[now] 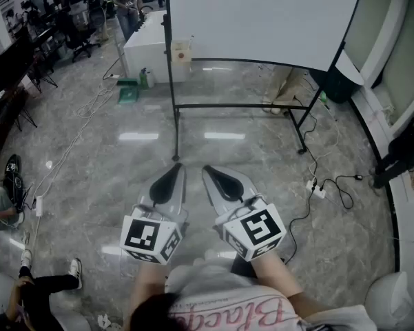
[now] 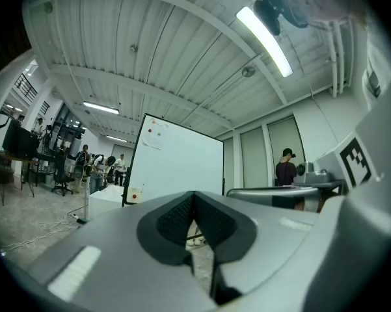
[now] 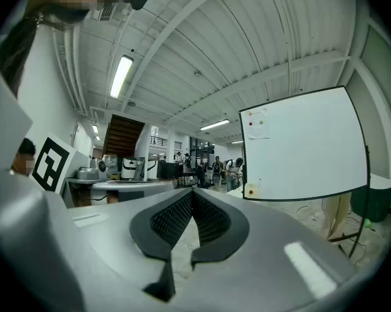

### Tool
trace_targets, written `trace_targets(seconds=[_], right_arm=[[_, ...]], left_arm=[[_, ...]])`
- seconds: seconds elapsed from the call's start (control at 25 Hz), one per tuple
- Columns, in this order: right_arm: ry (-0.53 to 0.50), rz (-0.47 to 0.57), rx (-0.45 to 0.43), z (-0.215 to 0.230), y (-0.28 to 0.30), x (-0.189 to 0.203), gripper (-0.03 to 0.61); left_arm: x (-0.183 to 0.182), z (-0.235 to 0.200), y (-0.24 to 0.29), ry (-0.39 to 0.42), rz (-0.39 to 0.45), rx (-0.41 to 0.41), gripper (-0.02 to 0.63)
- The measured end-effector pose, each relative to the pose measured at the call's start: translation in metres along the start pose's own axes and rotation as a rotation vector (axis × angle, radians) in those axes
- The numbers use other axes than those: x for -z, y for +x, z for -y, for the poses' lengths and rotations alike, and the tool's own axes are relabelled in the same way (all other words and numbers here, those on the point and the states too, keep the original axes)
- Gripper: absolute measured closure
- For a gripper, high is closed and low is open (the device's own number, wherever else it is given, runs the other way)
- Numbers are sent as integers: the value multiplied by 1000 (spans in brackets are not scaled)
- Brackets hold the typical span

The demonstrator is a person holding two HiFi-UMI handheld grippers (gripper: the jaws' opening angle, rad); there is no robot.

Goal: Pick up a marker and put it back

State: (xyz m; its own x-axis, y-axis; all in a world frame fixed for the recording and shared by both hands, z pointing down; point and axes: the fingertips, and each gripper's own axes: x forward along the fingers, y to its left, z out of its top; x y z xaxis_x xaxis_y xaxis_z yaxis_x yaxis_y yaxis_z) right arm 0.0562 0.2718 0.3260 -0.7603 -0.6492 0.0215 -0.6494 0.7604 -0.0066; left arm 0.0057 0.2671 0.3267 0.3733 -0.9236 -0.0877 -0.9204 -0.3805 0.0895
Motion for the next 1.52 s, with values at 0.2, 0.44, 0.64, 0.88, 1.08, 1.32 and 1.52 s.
trace_targets(seconds=[0.2,0.44,0.64,0.88,1.08,1.32,1.52], right_arm=[[-12,-16,-17,16,-1,1,578],[-32,-16,-62,26,6,1,578],[-18,8,-99,34,8,6,577],[-28,0,-113,46,17,15,577],[-49,-11,-132,64,42,16,577],[-39,-16,-101,98,91,14,577],[-46,-30,-104,120,142,12,577]], left_arm=[[2,1,12,-9,2,-19,614],[3,0,27,-11,13,-40,614],[11,3,36,-9,16,-51,614],[24,-3,59,-30,-9,-42,614],[27,-26,88,-38,-19,-45,614],[22,-63,134,-33,-14,-28,614],[16,-106,174,-43,-10,-20,614]])
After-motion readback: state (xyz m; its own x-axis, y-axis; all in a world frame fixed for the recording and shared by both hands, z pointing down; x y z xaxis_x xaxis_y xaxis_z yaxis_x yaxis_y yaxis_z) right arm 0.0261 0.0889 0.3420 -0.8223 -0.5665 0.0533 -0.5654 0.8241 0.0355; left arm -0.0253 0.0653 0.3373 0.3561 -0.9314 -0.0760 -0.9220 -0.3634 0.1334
